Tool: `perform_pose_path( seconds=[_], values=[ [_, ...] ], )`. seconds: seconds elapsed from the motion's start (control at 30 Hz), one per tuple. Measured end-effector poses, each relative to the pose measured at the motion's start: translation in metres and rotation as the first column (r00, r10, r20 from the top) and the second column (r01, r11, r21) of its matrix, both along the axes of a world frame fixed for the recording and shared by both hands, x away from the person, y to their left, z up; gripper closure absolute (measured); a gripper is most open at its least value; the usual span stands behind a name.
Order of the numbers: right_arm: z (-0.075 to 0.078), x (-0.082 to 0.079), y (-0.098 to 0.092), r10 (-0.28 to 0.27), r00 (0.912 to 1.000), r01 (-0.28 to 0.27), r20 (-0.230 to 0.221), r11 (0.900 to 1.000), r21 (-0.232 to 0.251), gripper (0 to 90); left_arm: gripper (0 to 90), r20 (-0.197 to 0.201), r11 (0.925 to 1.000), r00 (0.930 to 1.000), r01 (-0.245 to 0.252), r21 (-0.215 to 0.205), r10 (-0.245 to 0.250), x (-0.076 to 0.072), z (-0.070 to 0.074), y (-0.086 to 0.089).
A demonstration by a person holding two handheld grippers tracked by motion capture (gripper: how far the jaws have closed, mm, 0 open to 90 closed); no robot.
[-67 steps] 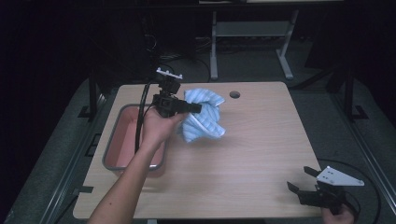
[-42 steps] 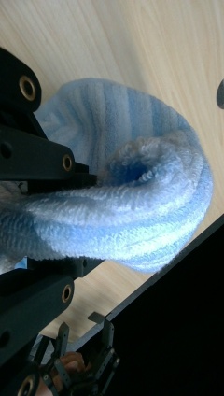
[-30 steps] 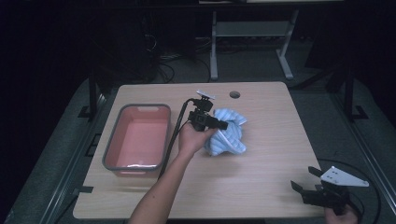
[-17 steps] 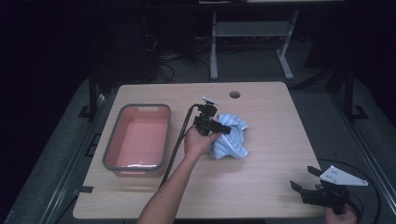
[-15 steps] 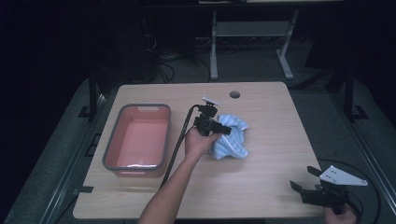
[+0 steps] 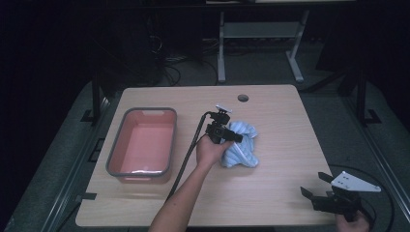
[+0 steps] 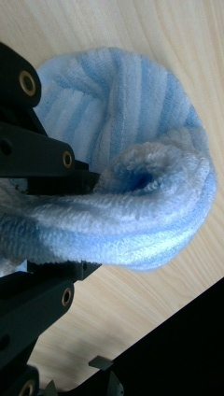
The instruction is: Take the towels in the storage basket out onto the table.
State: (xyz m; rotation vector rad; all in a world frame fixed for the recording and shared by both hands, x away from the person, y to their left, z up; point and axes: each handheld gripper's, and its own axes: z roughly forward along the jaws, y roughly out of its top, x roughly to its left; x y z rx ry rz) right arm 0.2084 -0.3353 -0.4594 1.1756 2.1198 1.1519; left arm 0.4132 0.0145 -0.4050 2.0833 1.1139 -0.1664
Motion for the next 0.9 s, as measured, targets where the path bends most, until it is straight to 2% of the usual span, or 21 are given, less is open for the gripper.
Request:
perform_pose_path(
  seconds=[0.37,0.43,0.8,0.9],
  values=[
    [-0.001,0.000,0.000,0.001,1.0000,-0.001,-0.004,1.000,-0.001,13.8,62.5,-0.006,0.9997,0.9999,-0.013,0.018,0.013,0.000,-0.014,-0.007],
    [-0.001,0.001,0.000,0.003,1.0000,-0.003,-0.004,1.000,-0.001,13.8,60.8,0.003,0.9993,1.0000,-0.008,0.037,0.008,-0.002,-0.015,-0.009],
    [-0.001,0.001,0.001,0.004,1.0000,-0.004,-0.005,1.000,0.000,13.8,59.8,0.015,0.9988,0.9999,-0.001,0.049,0.000,-0.004,-0.015,-0.011],
    [-0.001,0.001,0.001,0.004,1.0000,-0.004,-0.006,1.000,0.000,13.8,57.0,0.016,0.9983,0.9999,0.000,0.058,-0.001,-0.004,-0.014,-0.009]
  ],
)
